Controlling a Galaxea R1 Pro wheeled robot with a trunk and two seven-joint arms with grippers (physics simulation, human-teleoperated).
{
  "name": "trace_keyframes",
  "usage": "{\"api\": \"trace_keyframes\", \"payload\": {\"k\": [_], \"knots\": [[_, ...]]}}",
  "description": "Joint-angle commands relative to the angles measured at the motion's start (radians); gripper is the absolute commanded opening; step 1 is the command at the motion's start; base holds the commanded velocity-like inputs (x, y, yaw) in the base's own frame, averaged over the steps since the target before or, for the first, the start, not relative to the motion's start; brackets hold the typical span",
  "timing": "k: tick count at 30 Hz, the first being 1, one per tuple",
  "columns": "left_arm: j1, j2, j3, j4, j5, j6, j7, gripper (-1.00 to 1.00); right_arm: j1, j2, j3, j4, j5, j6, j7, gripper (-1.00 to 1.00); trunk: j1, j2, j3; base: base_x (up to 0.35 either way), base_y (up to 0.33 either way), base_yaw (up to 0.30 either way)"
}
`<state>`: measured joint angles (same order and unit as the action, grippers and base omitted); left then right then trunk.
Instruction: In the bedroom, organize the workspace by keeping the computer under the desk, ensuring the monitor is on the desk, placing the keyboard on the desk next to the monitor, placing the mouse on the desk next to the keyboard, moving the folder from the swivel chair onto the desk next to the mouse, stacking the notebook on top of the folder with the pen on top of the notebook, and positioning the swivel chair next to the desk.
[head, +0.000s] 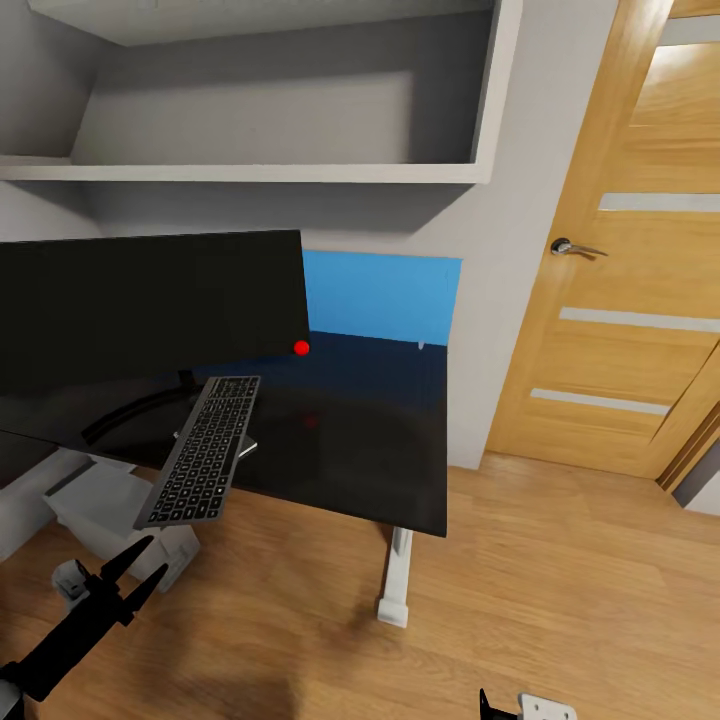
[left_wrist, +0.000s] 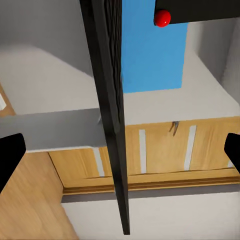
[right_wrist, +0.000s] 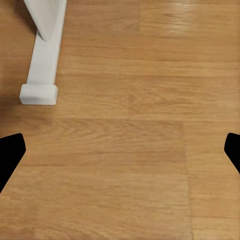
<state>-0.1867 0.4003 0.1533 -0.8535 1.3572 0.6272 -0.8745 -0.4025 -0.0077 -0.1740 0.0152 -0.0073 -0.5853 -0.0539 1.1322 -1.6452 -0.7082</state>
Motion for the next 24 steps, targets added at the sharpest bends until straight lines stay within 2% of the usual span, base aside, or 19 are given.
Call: {"api": "trace_keyframes", "payload": {"k": [1,24], "knots": [[0.0,0.0,0.0,-0.001,0.006,0.007,0.001,1.0,-0.001,0.0,-0.001,0.002,0.0,-0.004,-0.001,1.0,0.0,0.0,-0.001,0.0,0.0,0.0],[0.0,0.0,0.0,-0.004,0.006,0.009,0.0,1.0,-0.001,0.0,-0.001,0.002,0.0,-0.004,-0.001,1.0,0.0,0.0,-0.001,0.003,0.0,0.0]]}}
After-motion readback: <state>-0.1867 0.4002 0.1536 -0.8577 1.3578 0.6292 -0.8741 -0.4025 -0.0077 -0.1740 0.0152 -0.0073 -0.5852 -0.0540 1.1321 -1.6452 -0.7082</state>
